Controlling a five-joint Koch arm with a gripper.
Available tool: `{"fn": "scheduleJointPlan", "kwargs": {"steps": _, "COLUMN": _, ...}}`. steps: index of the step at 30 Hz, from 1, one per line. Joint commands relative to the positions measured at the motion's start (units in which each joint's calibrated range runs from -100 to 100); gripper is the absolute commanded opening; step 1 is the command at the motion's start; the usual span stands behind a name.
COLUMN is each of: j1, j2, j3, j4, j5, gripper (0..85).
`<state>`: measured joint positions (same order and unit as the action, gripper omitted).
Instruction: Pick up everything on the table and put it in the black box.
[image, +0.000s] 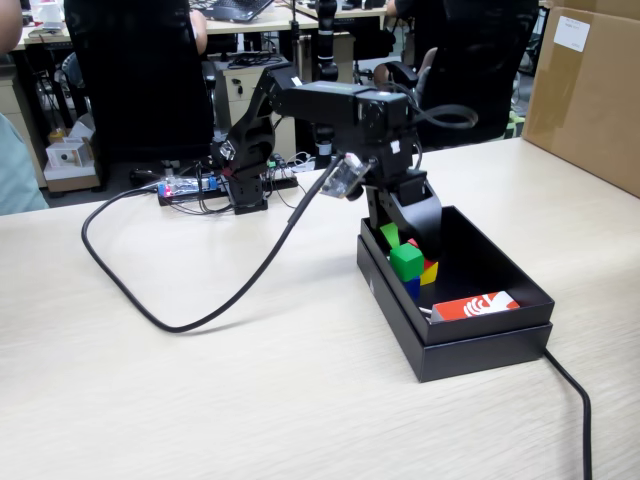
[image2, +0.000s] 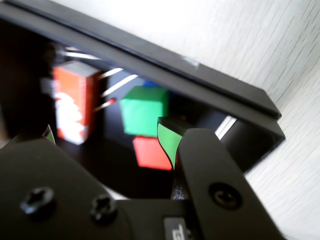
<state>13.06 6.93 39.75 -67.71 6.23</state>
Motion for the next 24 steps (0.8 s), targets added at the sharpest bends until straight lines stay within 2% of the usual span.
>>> {"fn": "scheduleJointPlan", "kwargs": {"steps": 1, "j1": -0.83, "j2": -13.52, "j3": 1.86, "j4": -0.15, "j5": -1.51, "gripper": 43.0}}
{"fn": "scheduleJointPlan", "kwargs": {"steps": 5, "j1": -2.88, "j2": -23.51, "j3": -1.49, "j4": 0.02, "j5": -3.32, "gripper": 43.0}}
{"fn": "scheduleJointPlan", "kwargs": {"steps": 8, "j1": -6.15, "j2": -35.44, "j3": -8.38, "j4": 1.23, "j5": -5.76, "gripper": 43.1}}
{"fn": "scheduleJointPlan", "kwargs": {"steps": 15, "j1": -9.82, "j2": -54.26, "j3": -24.79, "j4": 5.81, "j5": -6.4, "gripper": 48.1}}
{"fn": "scheduleJointPlan", "kwargs": {"steps": 24, "j1": -12.31, "j2": -84.21, "j3": -65.32, "j4": 26.11, "j5": -6.94, "gripper": 48.5}}
